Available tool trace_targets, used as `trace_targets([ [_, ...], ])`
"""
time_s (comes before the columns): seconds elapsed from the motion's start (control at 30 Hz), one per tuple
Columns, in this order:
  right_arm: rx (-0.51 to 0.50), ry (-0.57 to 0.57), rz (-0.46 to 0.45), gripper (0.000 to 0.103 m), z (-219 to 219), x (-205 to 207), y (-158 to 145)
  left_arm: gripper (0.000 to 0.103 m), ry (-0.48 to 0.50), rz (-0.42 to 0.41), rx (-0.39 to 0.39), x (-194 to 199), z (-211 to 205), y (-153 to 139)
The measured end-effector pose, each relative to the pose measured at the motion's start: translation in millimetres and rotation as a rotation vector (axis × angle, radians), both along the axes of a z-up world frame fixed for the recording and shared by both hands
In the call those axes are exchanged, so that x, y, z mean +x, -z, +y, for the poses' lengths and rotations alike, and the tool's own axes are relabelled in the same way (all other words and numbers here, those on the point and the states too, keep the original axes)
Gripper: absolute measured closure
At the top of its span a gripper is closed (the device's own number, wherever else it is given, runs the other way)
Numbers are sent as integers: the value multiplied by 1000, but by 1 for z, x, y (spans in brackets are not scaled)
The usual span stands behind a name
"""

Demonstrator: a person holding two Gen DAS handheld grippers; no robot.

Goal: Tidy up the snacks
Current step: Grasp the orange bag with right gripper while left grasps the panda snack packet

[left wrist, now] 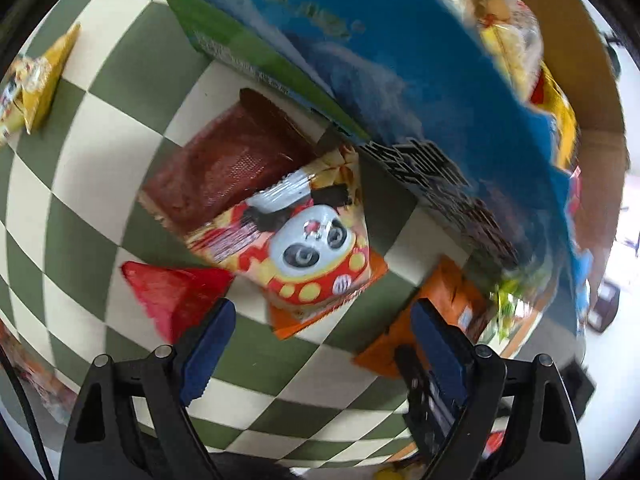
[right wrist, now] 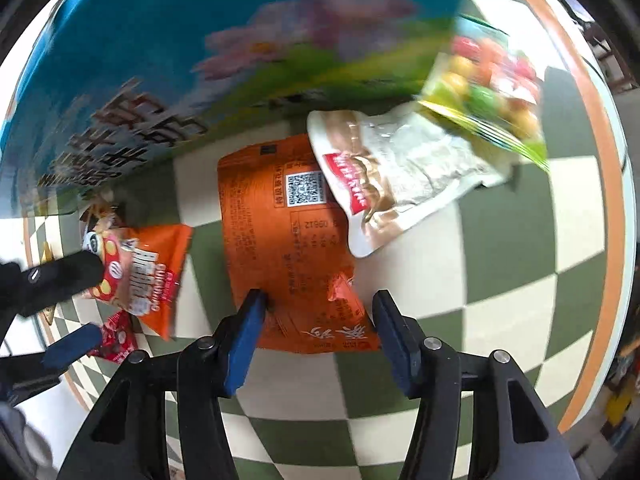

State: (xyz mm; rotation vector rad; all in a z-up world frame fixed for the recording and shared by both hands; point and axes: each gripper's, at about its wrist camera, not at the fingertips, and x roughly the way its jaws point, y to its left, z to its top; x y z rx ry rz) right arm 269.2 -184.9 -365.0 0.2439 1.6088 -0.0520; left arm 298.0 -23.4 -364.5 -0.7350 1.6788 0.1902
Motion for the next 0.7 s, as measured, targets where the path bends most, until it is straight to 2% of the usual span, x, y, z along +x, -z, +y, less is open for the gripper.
trace_targets([
  [0.1, 23, 22, 8, 44, -12, -4, 1, 14, -55, 14, 15, 4, 2, 14],
  [0.17, 35, 36, 15, 44, -18, -6, 2, 14, -69, -1, 62, 5, 2, 15],
  [0.43, 61, 51, 16, 43, -27, 0, 2, 14, 75, 32, 132, -10, 11, 20],
  [0.6, 62, 49, 17, 42, -18, 8, 6, 14, 95, 66, 129, -33, 30, 23],
  [0.7, 59, 52, 14, 40, -14, 7, 8, 14, 64, 29, 112, -38, 37, 12],
])
